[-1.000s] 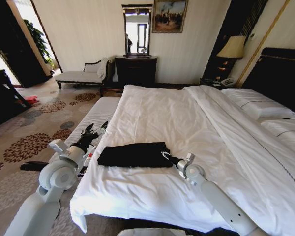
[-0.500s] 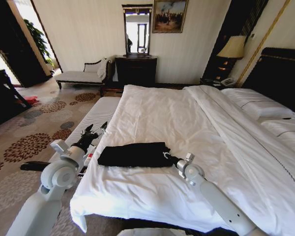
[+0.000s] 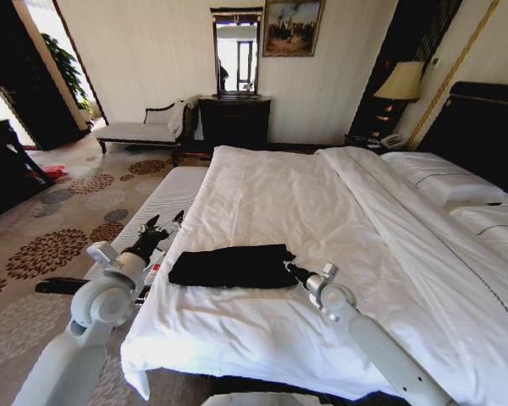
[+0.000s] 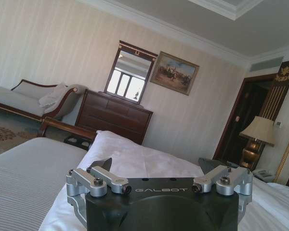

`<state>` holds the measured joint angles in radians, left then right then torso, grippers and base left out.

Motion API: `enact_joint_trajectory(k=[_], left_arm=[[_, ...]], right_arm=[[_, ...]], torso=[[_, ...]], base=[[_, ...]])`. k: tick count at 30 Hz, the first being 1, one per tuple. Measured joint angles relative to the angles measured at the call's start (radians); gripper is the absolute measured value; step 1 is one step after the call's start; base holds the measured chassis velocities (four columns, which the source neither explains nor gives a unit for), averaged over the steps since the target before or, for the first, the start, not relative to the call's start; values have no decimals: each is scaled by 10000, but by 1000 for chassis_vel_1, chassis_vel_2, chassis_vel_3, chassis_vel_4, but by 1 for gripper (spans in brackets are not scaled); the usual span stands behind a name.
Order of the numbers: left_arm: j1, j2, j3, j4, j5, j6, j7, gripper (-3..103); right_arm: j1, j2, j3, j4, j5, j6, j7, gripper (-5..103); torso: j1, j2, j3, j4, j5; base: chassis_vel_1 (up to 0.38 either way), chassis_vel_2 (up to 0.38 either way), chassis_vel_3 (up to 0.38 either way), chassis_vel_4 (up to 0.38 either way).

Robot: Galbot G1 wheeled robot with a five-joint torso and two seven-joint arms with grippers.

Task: Fold the clothes on the bed.

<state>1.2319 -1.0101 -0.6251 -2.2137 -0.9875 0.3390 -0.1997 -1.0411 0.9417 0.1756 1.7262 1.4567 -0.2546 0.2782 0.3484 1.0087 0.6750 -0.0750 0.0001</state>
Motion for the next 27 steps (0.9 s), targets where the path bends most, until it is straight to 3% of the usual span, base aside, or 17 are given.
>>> enact_joint_trajectory(k=[10, 16, 19, 27], left_arm=[[-51, 1, -30, 19, -4, 3, -117, 100], [-70, -43, -62, -46, -49, 33, -164, 100], [-137, -99, -86, -187, -196, 106, -265, 100], [-161, -209, -302, -607, -419, 197, -325, 100]], right_arm=[[-1018, -700, 1136, 818, 320, -22, 472, 3], [-1397, -1503, 1775, 895, 654, -102, 810, 3], [-1226, -1929, 1747, 802, 693, -109, 956, 3], [-557, -1714, 796, 1301, 458, -107, 1367, 3]], torso=[[0, 0, 0, -4, 0], [0, 0, 0, -4, -1], [0, 0, -1, -5, -1], [0, 0, 0, -1, -1]], base=[[0, 0, 0, 0], [0, 0, 0, 0], [0, 0, 0, 0], [0, 0, 0, 0]])
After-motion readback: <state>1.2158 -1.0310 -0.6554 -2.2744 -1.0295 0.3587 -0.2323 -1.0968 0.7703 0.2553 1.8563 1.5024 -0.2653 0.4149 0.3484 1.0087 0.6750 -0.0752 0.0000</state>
